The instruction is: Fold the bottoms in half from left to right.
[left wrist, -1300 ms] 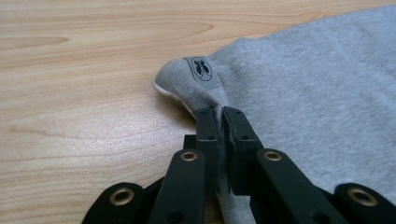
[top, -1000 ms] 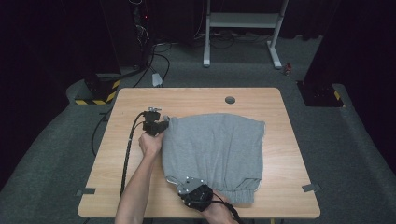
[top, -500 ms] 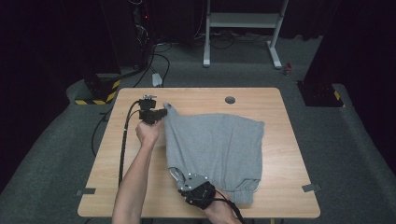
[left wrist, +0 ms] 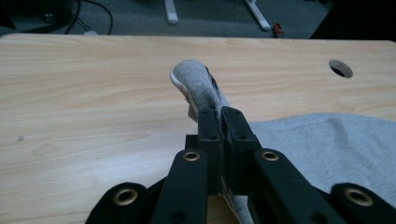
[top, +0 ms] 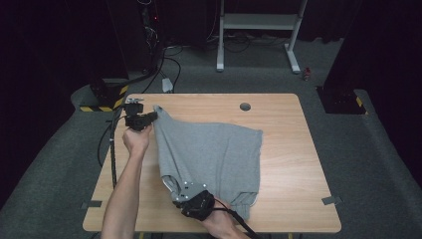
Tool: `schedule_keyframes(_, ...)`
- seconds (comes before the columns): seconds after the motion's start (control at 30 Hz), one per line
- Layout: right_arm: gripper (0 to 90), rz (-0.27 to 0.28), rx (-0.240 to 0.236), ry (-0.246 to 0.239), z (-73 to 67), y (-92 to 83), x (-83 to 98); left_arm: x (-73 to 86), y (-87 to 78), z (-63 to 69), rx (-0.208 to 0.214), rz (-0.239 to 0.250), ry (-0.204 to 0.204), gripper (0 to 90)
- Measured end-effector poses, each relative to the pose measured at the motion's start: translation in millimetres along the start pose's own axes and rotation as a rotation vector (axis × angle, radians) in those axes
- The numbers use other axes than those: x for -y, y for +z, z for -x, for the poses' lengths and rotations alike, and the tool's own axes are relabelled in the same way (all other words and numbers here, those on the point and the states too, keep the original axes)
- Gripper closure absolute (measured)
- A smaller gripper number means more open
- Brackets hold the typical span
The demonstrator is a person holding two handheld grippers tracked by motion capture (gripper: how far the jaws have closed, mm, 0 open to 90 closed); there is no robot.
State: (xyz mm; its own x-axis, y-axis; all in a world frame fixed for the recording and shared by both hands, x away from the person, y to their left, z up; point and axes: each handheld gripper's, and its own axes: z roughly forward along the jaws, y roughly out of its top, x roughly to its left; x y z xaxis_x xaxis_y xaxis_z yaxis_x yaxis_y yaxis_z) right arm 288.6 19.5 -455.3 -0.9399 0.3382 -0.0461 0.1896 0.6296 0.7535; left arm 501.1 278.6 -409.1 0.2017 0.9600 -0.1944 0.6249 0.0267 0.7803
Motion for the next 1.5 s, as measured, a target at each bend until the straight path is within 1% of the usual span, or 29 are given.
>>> schedule_keyframes(0.03,76.8,0.007,-0.002,-0.004,-0.2,0.0,-1.3,-0.3,-2.1,-1.4,0.000,-0.002,0.004,87.0)
schedule_keyframes(0.07,76.8,0.013,-0.011,0.008,0.3,-0.1,-0.8,0.1,-2.0,-0.1,0.008,-0.004,0.009,87.0)
schedule_keyframes(0.1,76.8,0.013,-0.011,0.008,0.3,-0.1,-0.8,0.1,-2.0,-0.1,0.008,-0.004,0.009,87.0)
schedule_keyframes(0.17,76.7,0.016,-0.010,0.017,2.2,-1.0,3.4,0.8,3.2,5.6,0.026,-0.009,0.017,87.0)
schedule_keyframes(0.2,76.7,0.019,-0.012,0.043,4.8,-4.1,9.6,1.3,7.5,9.6,0.036,-0.011,0.019,87.0)
schedule_keyframes(0.23,76.7,0.019,-0.012,0.043,4.8,-4.1,9.6,1.8,12.3,14.1,0.048,-0.014,0.018,87.0)
schedule_keyframes(0.3,76.7,0.028,-0.005,0.067,8.6,-9.2,16.5,2.6,22.5,23.4,0.068,-0.024,0.028,87.0)
schedule_keyframes(0.37,76.6,0.036,0.003,0.102,10.6,-15.6,23.8,2.2,32.1,34.8,0.080,-0.039,0.055,87.0)
schedule_keyframes(0.57,76.2,0.067,0.046,0.161,14.6,-32.7,47.3,-5.1,50.9,69.7,0.136,-0.048,0.111,86.9)
schedule_keyframes(0.63,76.2,0.078,0.063,0.170,15.7,-38.3,54.2,-6.8,56.6,80.9,0.157,-0.047,0.122,86.9)
schedule_keyframes(0.67,76.2,0.082,0.074,0.178,15.7,-41.2,57.5,-7.4,59.5,86.2,0.161,-0.051,0.131,86.9)
schedule_keyframes(0.7,76.2,0.089,0.082,0.177,16.7,-44.1,60.6,-7.9,62.6,91.6,0.169,-0.054,0.138,86.9)
schedule_keyframes(0.77,76.1,0.093,0.092,0.198,18.2,-50.0,66.1,-8.8,68.2,101.9,0.180,-0.057,0.149,86.9)
schedule_keyframes(0.8,76.1,0.095,0.097,0.199,19.2,-52.5,68.3,-9.5,70.8,106.5,0.185,-0.061,0.157,86.9)
schedule_keyframes(0.87,76.0,0.095,0.109,0.208,19.8,-56.3,72.3,-10.4,75.5,116.2,0.201,-0.058,0.157,86.9)
schedule_keyframes(0.9,76.0,0.096,0.116,0.210,20.4,-57.9,74.3,-10.7,77.6,120.5,0.210,-0.056,0.155,86.9)
schedule_keyframes(0.93,75.8,0.102,0.124,0.228,21.2,-61.7,79.1,-11.0,79.5,124.3,0.212,-0.059,0.165,86.9)
schedule_keyframes(1.0,75.6,0.107,0.129,0.232,21.8,-63.5,81.9,-11.3,83.3,133.0,0.218,-0.067,0.184,86.9)
schedule_keyframes(1.13,75.6,0.116,0.154,0.262,21.0,-70.8,92.9,-13.0,89.8,149.4,0.237,-0.069,0.213,86.9)
schedule_keyframes(1.17,75.5,0.120,0.162,0.281,21.1,-74.4,97.2,-13.2,91.4,153.9,0.243,-0.070,0.218,86.9)
schedule_keyframes(1.23,75.5,0.122,0.166,0.285,21.1,-76.1,99.1,-12.8,94.7,162.4,0.255,-0.066,0.220,86.9)
schedule_keyframes(1.3,75.4,0.122,0.173,0.295,21.3,-79.3,103.2,-11.7,98.8,170.5,0.260,-0.070,0.236,86.9)
schedule_keyframes(1.5,75.1,0.127,0.195,0.327,23.3,-85.1,117.0,-6.5,113.0,187.8,0.279,-0.083,0.255,86.8)
